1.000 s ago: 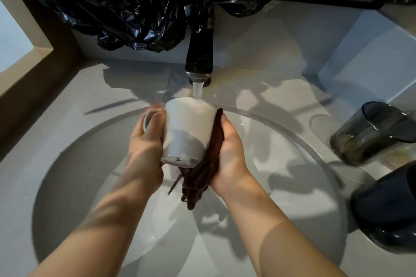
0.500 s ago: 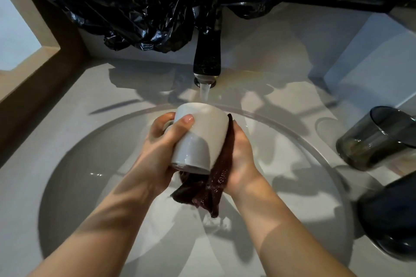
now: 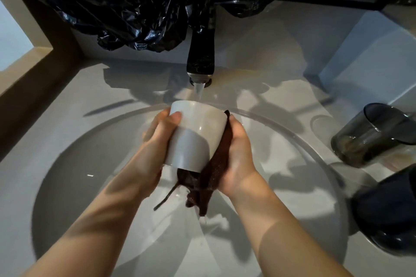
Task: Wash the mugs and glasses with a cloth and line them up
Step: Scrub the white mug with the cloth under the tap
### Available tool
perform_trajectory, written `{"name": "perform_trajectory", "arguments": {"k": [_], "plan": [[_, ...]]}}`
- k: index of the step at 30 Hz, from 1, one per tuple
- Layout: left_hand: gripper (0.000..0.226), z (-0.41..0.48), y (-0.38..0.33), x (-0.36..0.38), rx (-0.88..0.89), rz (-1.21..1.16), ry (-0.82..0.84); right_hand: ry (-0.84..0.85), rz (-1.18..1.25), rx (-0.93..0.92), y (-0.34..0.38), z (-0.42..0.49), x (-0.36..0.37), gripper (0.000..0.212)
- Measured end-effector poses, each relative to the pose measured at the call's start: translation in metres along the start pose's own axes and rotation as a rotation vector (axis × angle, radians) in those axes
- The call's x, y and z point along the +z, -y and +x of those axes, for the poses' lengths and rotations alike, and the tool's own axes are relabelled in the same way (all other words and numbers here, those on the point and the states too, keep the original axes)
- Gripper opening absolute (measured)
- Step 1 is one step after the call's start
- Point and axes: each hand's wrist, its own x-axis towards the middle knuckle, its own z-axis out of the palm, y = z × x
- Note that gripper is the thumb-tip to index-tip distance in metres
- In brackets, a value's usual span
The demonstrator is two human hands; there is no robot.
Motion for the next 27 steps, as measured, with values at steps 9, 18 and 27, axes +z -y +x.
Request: {"name": "perform_trajectory", "arguments": {"k": [9, 18, 27], "plan": [[0.069, -0.006, -0.005, 0.004, -0.117, -0.033, 0.045, 0.011, -0.831, -0.666, -0.033, -0.015, 0.016, 0.036], [0.053, -0.007, -0.008, 0.009, -0.115, -0.176, 0.135, 0.039, -0.580, -0.418, -0.014, -0.010, 0.009, 0.040], [0.048, -0.013, -0.010, 0.008, -0.091, -0.249, 0.256, 0.055, -0.214, -0.069, 0.005, -0.010, 0.004, 0.046]]}}
